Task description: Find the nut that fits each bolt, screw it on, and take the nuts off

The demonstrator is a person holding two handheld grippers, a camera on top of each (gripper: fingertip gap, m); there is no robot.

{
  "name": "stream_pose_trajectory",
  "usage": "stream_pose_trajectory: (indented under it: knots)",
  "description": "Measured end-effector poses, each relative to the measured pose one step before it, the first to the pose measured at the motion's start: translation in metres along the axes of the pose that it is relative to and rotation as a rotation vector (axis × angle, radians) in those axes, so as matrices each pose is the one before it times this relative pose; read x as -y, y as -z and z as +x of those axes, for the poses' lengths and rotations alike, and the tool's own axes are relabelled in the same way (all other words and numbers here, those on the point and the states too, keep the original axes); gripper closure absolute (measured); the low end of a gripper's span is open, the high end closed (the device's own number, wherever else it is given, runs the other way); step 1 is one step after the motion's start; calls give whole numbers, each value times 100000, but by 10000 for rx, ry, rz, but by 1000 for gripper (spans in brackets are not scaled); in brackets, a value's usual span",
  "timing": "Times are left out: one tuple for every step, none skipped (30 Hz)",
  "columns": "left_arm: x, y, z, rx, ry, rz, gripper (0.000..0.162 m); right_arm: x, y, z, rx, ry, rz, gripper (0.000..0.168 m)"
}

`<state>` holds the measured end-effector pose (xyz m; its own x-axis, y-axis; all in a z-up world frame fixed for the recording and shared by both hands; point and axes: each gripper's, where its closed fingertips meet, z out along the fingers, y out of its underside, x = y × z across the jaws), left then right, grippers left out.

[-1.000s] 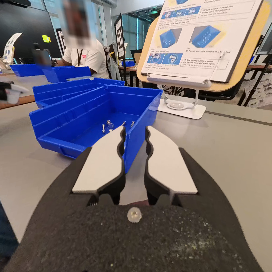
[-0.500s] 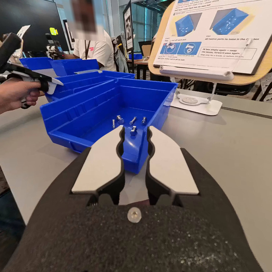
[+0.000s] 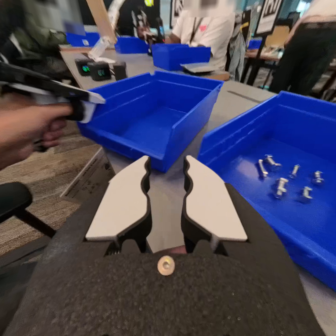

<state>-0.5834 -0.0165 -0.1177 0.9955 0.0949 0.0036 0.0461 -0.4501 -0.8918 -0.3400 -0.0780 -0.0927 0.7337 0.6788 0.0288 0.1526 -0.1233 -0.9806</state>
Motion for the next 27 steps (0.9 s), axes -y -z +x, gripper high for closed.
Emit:
stream_pose_trajectory:
  knots:
    - [-573,1137,-288,-53,221,11,159,-136,-1354,-732,-140,-67,-250,124]
    - [-487,993,-276,-106,392,57,159,-72,-1141,-798,5,-162,-178,119]
    - [-427,905,-208,-117,330,67,159,-124,-939,-638,-34,-300,-173,116]
    - [-380,827,-152,-68,148,56,159,-242,-742,-511,-59,-258,-183,111]
    - [-358,749,0,-51,4,65,159,-222,-576,-110,-258,-215,-72,110]
    - [-347,699,163,-69,-76,83,159,-222,-441,164,-404,-322,-6,111]
    - [-360,653,267,-40,-156,86,159,-446,-238,-575,175,-178,-107,118]
    - [-334,619,295,32,-217,89,159,-319,-20,-942,508,-217,-11,119]
    - [-319,583,166,176,-245,93,159,-29,136,-109,-99,-350,153,119]
    - [-256,556,6,257,-201,102,159,60,232,-45,-144,-74,77,124]
    - [-171,500,-67,214,-46,161,159,247,285,248,-290,-2,58,135]
    - [31,480,-95,114,75,249,159,424,302,575,-375,-95,123,155]
    - [284,438,0,17,49,273,159,334,33,44,67,78,81,156]
    - [574,369,126,16,-38,282,159,390,-11,97,-91,41,156,158]
    - [991,326,160,34,-110,397,159,564,46,103,-172,5,212,159]
    - [1295,237,112,49,-195,432,158,935,125,77,-127,74,322,160]
    - [1470,109,113,73,-198,371,158,1395,254,64,-74,174,456,161]
    - [1724,58,253,24,-20,422,159,1659,333,170,-94,180,441,161]
    - [1928,-40,534,-88,107,486,159,1857,356,428,-131,109,445,161]
    - [1968,-237,828,-153,47,440,159,2020,416,726,-155,136,480,161]
    - [1917,-480,1135,-193,-69,383,159,2066,429,1054,-224,193,446,161]
    - [1872,-634,1465,-263,-83,369,159,2017,482,1399,-268,134,407,161]
    - [1802,-743,1773,-353,1,362,159,1927,543,1693,-309,108,389,161]
    - [1586,-876,2070,-429,-1,316,159,1772,644,1970,-373,135,386,161]
    - [1225,-1061,2351,-500,-45,259,159,1590,810,2253,-451,93,440,161]
    - [800,-1241,2578,-534,10,246,159,1369,887,2462,-534,95,416,160]
    - [349,-1398,2797,-553,165,135,159,1100,829,2687,-681,269,250,161]
